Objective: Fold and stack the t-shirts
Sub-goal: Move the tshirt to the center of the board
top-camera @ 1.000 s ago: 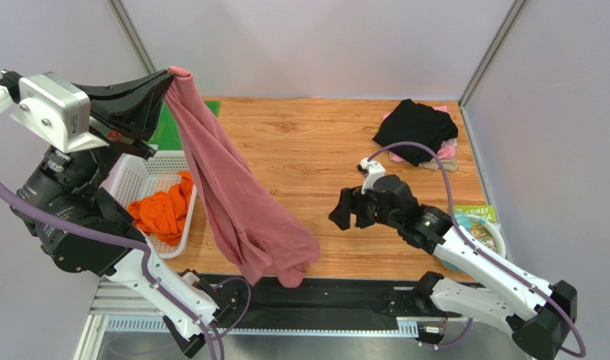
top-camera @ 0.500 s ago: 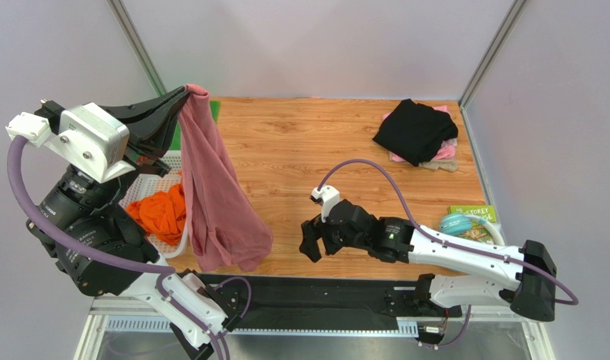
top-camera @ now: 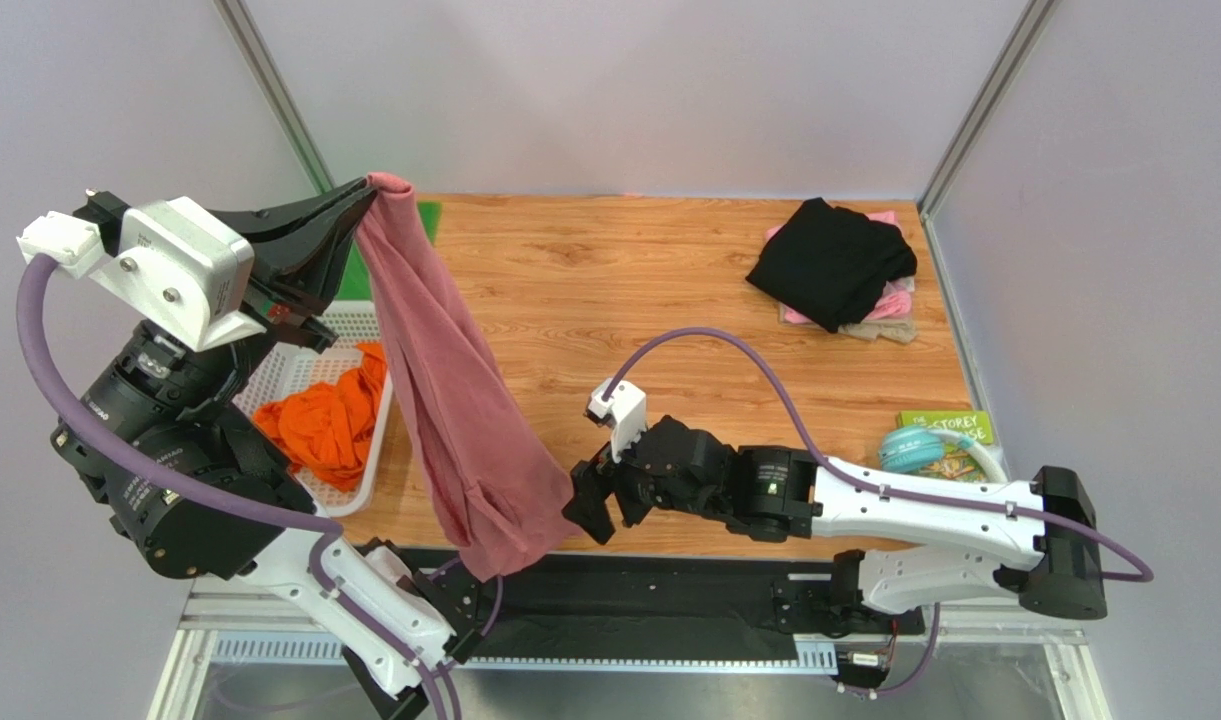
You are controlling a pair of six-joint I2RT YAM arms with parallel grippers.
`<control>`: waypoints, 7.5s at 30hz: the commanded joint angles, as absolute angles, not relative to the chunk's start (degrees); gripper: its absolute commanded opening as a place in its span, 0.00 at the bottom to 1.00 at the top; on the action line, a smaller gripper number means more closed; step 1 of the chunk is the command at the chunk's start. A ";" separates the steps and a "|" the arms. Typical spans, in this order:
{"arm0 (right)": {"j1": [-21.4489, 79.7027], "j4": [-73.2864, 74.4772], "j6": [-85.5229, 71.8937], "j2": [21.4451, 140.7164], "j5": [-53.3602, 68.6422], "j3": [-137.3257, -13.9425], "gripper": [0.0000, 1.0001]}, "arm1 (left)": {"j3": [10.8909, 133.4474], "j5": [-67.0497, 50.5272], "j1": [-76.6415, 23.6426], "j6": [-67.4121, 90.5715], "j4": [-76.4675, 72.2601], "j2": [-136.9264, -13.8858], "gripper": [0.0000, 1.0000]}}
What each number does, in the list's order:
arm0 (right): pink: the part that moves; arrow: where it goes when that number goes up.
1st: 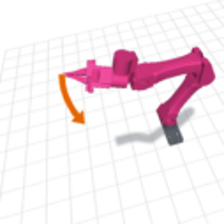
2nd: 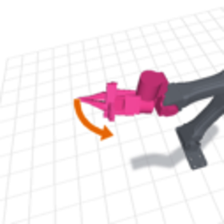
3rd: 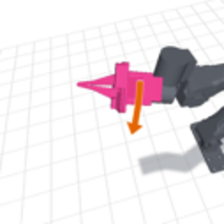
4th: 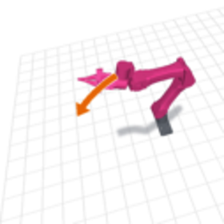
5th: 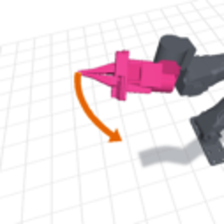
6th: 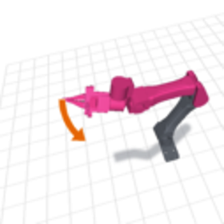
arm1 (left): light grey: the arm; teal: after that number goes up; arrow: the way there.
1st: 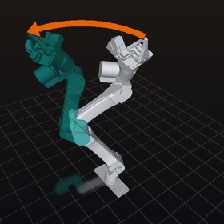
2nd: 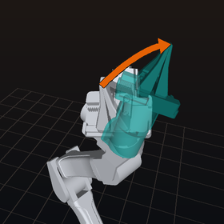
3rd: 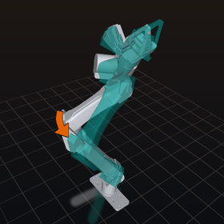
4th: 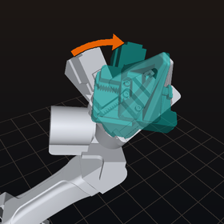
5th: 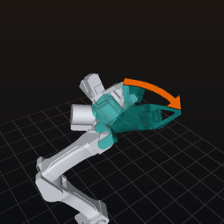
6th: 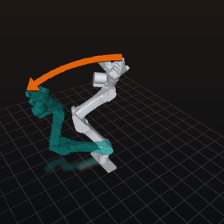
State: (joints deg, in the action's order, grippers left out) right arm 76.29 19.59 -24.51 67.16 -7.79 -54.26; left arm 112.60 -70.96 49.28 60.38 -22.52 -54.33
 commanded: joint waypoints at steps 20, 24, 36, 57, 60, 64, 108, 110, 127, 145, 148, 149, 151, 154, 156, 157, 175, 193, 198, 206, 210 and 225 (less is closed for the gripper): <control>85.60 16.00 -16.53 74.44 -9.93 -66.88 0.79 | 106.87 -71.02 49.83 57.65 -23.38 -51.33 0.00; 85.96 16.43 -15.65 76.20 -9.32 -68.99 0.79 | 106.61 -70.58 49.83 57.83 -23.47 -51.42 0.00; 86.48 17.14 -13.62 81.73 -8.00 -75.14 0.77 | 107.31 -70.66 49.83 57.92 -23.47 -51.50 0.00; 84.91 21.52 -11.08 76.22 -23.98 -73.57 0.00 | 106.70 -71.28 49.83 55.11 -20.75 -52.03 0.00; 80.87 25.83 -8.27 68.66 -30.12 -74.35 0.00 | 105.56 -71.80 49.83 52.48 -18.46 -52.03 0.00; 73.59 29.08 -4.41 58.11 -33.48 -76.28 0.00 | 102.58 -72.68 49.83 48.00 -14.77 -51.16 0.00; 51.56 54.93 -10.10 43.59 4.02 -109.68 0.00 | 100.38 -101.25 49.83 46.41 -4.57 -50.28 0.00; 46.26 55.11 -10.28 42.55 7.11 -109.69 0.00 | 98.36 -101.16 49.83 43.95 -4.66 -49.84 0.00; 37.28 45.89 -9.22 54.65 -14.34 -90.80 0.00 | 59.69 -101.16 48.70 43.59 -17.73 -53.26 0.00; 17.40 32.71 -13.54 65.10 1.04 -75.50 0.00 | 48.59 -100.37 27.43 83.32 -79.19 -84.35 0.00; 17.40 29.28 -13.71 71.79 3.15 -77.07 0.00 | 52.54 -99.49 26.02 84.29 -79.19 -90.23 0.00; 17.32 28.75 -14.06 73.55 3.60 -77.78 0.00 | 53.43 -99.23 25.41 84.20 -79.28 -91.92 0.00; 17.32 27.87 -14.06 78.65 4.22 -79.88 0.00 | 55.97 -99.14 22.95 84.20 -79.28 -96.73 0.00; 17.31 27.51 -13.62 84.89 4.74 -84.63 0.00 | 59.75 -99.58 19.17 85.77 -80.93 -104.37 0.00; 17.31 27.51 -13.10 89.09 5.01 -88.23 0.00 | 62.91 -100.45 17.06 93.64 -87.77 -109.40 0.00; 17.31 27.51 -12.83 90.51 5.10 -89.72 0.00 | 65.89 -100.81 16.53 94.13 -87.80 -113.51 0.00; 13.10 34.10 -12.39 121.11 8.09 -117.51 0.27 | 89.74 -101.16 15.56 102.57 -87.80 -126.91 0.21; 12.39 33.05 -13.98 111.27 10.02 -110.49 0.80 | 75.49 -100.81 11.42 99.13 -87.80 -120.06 1.00; 12.65 32.52 -14.68 108.81 11.24 -107.85 0.82 | 80.40 -99.07 13.88 104.48 -87.72 -121.02 1.00; 15.64 32.44 -14.58 106.52 12.30 -100.31 1.00 | 77.62 -97.03 15.38 104.15 -87.71 -118.57 1.00; 15.82 32.07 -15.47 108.19 5.76 -97.74 1.00 | 74.80 -97.47 15.29 102.48 -87.71 -117.51 1.00; 7.56 -5.78 -5.98 89.82 -21.63 -57.67 1.00 | 76.20 -96.50 15.56 102.65 -87.71 -116.19 1.00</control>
